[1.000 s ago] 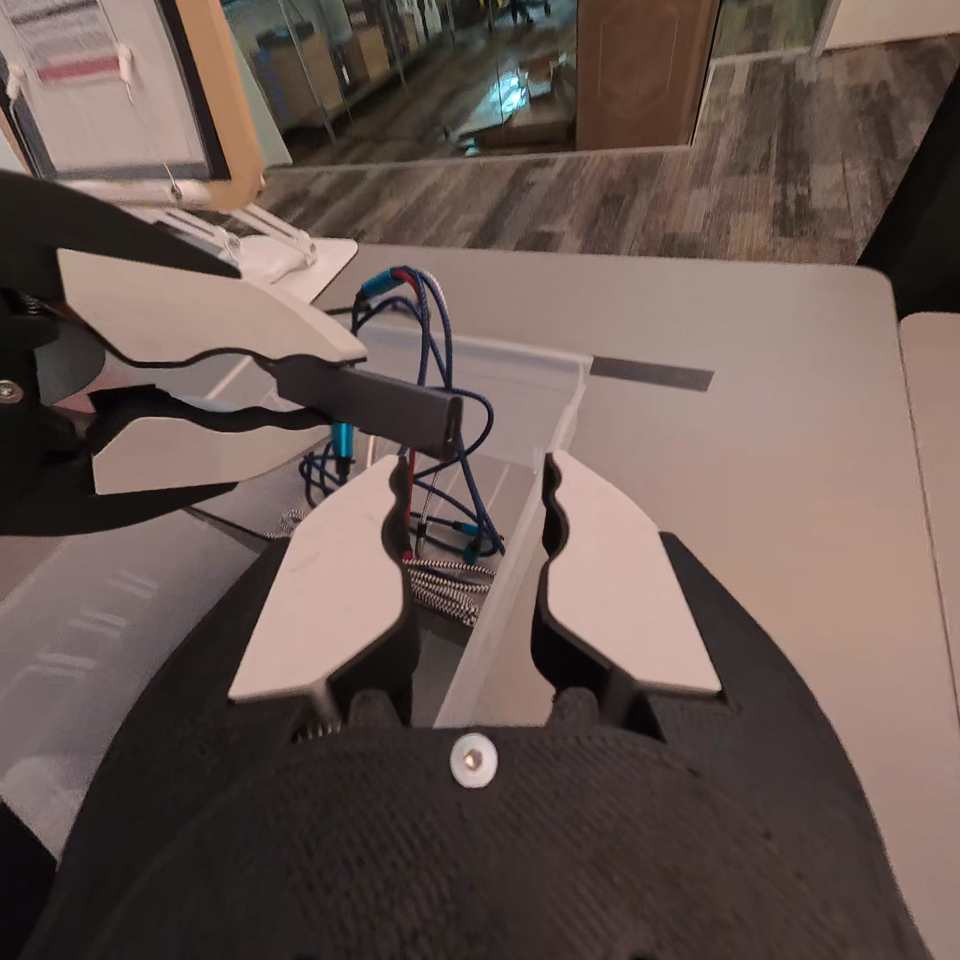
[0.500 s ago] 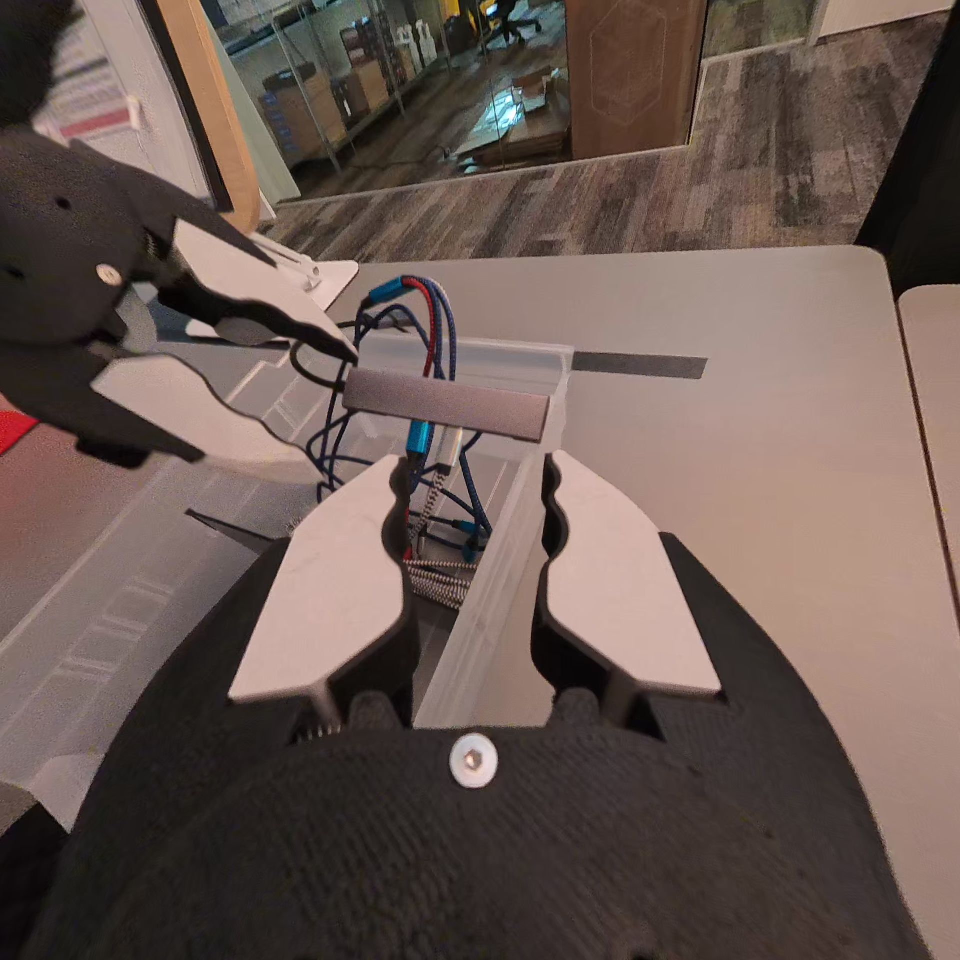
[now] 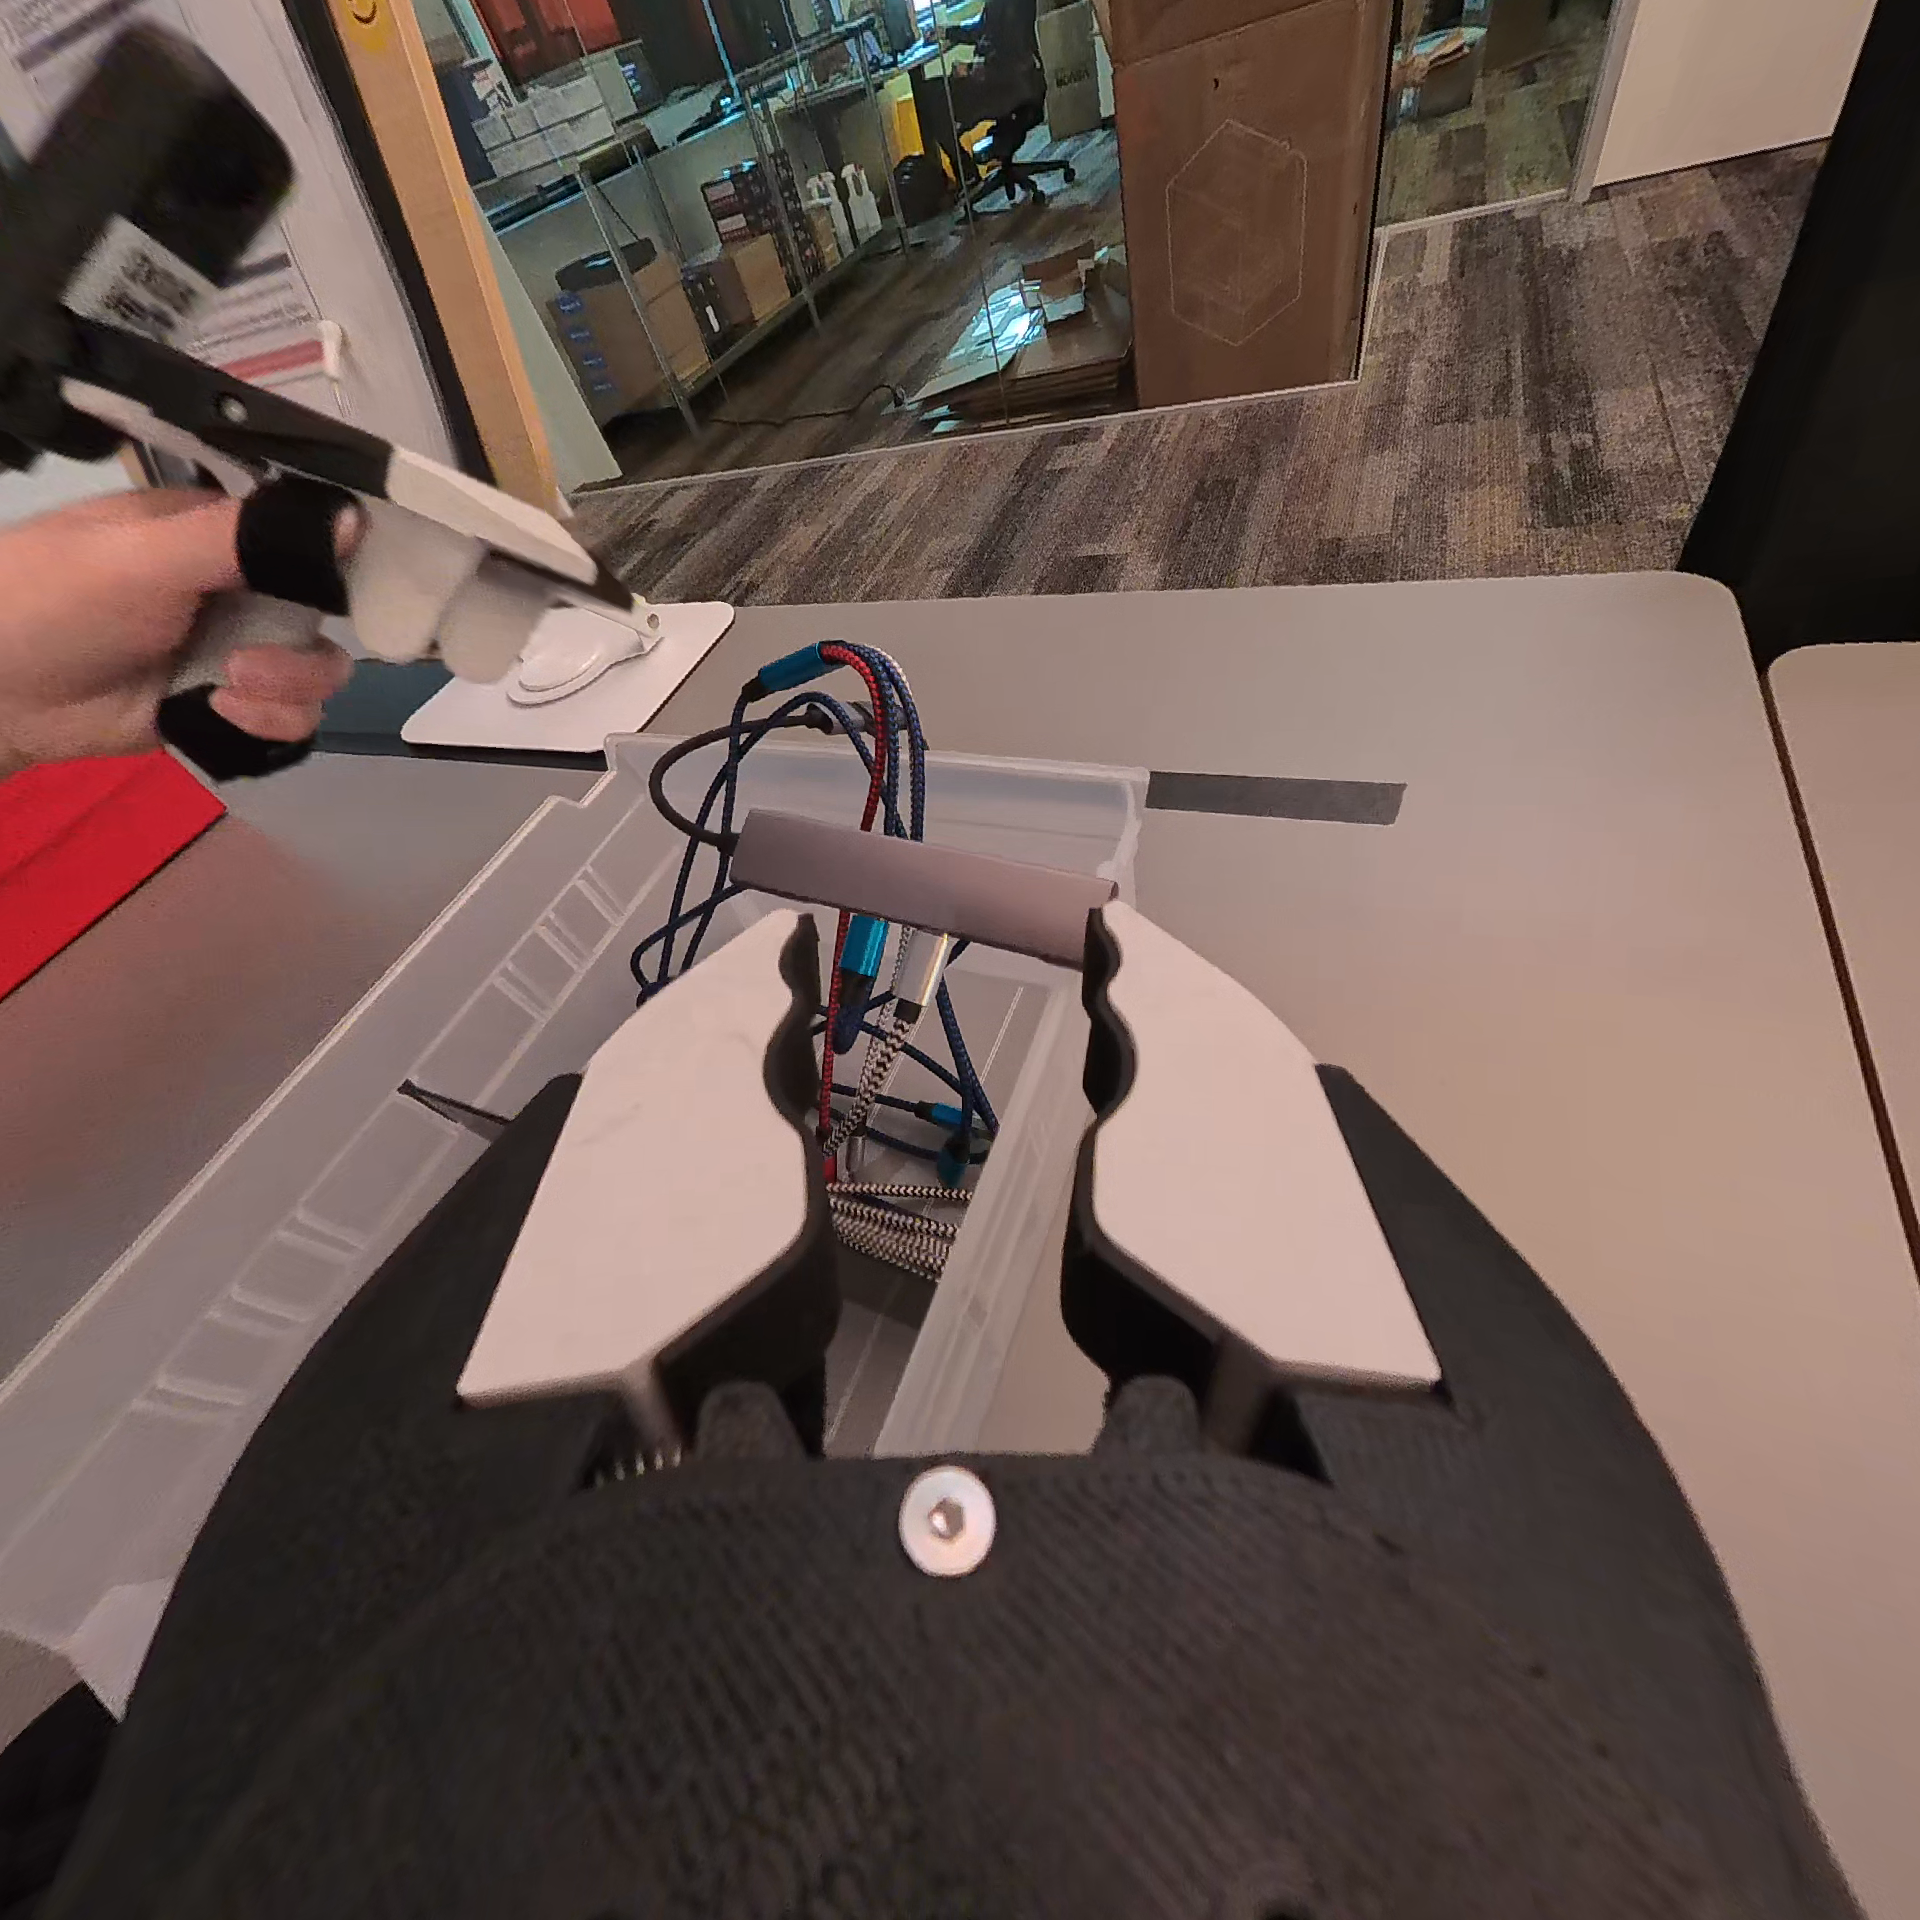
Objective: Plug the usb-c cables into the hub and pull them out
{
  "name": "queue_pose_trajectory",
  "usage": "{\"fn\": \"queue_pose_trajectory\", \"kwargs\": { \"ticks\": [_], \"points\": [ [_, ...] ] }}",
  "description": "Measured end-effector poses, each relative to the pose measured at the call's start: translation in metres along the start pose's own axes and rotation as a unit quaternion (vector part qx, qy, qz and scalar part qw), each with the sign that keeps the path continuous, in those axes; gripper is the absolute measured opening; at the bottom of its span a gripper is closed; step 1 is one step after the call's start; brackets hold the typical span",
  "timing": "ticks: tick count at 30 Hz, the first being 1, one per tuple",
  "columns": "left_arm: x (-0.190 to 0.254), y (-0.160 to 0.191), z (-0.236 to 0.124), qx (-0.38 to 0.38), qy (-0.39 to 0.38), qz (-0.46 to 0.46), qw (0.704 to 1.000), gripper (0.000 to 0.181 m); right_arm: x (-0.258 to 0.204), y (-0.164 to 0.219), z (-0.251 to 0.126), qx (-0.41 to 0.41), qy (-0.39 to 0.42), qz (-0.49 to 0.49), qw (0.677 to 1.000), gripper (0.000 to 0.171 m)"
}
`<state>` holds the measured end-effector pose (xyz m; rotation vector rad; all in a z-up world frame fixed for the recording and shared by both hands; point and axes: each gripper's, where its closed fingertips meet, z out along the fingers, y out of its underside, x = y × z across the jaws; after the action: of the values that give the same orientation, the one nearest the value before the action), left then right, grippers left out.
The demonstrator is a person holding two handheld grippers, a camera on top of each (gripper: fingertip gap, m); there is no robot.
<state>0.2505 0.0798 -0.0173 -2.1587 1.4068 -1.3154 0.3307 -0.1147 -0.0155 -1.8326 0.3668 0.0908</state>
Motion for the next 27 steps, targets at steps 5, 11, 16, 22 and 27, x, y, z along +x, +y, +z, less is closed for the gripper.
{"fn": "queue_pose_trajectory", "kwargs": {
  "ticks": [5, 11, 16, 22, 27],
  "points": [
    [-0.013, 0.004, 0.025, -0.016, 0.066, -0.123, 0.990, 0.047, -0.003, 0.000, 0.003, -0.003, -0.001, -0.005, 1.000, 0.049],
    [-0.032, 0.009, 0.047, -0.121, -0.018, -0.097, 0.988, 0.040, -0.002, 0.000, 0.006, -0.003, -0.004, -0.006, 1.000, 0.049],
    [-0.020, 0.024, 0.064, -0.193, -0.019, -0.110, 0.975, 0.042, -0.004, -0.004, 0.008, 0.005, -0.009, -0.004, 1.000, 0.049],
    [-0.010, 0.039, 0.077, -0.248, -0.034, -0.064, 0.966, 0.018, -0.008, -0.003, 0.010, 0.000, -0.015, -0.010, 1.000, 0.049],
    [0.018, 0.003, 0.073, -0.152, 0.001, 0.064, 0.986, 0.010, -0.007, -0.003, 0.009, 0.006, -0.020, -0.004, 1.000, 0.049]
  ]
}}
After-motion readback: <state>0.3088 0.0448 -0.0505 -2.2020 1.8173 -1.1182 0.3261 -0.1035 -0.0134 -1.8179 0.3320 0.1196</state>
